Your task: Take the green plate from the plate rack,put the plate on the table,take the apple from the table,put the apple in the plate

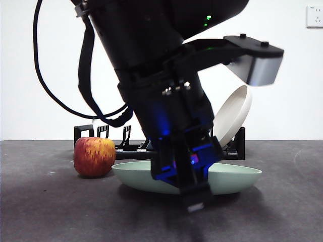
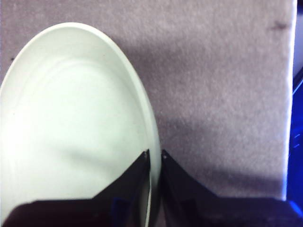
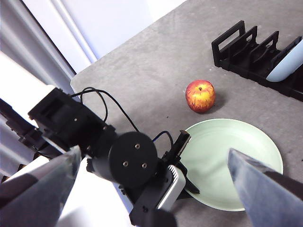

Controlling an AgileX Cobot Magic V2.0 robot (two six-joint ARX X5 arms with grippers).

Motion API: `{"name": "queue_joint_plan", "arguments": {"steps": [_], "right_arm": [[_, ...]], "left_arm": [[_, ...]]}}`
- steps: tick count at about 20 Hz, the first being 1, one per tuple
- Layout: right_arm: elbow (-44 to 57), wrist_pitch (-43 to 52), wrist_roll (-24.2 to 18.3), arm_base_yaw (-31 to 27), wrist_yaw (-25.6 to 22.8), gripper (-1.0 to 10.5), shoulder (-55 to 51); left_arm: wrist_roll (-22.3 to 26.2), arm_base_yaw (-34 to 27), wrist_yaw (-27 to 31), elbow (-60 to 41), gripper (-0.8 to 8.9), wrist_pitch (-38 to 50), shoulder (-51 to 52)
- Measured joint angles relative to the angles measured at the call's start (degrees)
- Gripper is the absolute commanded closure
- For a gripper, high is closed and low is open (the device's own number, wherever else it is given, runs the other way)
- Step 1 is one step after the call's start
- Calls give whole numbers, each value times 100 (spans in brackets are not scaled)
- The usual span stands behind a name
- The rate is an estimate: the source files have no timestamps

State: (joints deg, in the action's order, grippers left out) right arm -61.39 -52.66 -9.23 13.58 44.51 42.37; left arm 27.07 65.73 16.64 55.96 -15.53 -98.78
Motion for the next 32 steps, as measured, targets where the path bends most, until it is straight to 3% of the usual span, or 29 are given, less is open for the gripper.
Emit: {"name": "queue_joint_plan", "arguments": {"steps": [2, 4, 15, 24, 30, 32], "right_arm": [[0, 0, 0, 0, 0, 288, 0], [0, 0, 0, 0, 0, 288, 0], [0, 0, 0, 0, -2, 288, 4], [0, 20, 2, 0, -11, 287, 225], [0, 439, 68, 0, -9, 286, 667], [0, 651, 118, 35, -35, 286, 876]], "left_arm": [[-229, -31, -240, 13, 615, -61, -9], [-459, -22, -387, -42, 559, -199, -66], [-706, -26, -426, 17, 558, -455, 109], [-1154, -26, -404, 730, 558, -1294, 1285], [-1626, -114, 595, 973, 561, -2302, 2347], [-1735, -240, 682, 973, 561, -2496, 2765]]}}
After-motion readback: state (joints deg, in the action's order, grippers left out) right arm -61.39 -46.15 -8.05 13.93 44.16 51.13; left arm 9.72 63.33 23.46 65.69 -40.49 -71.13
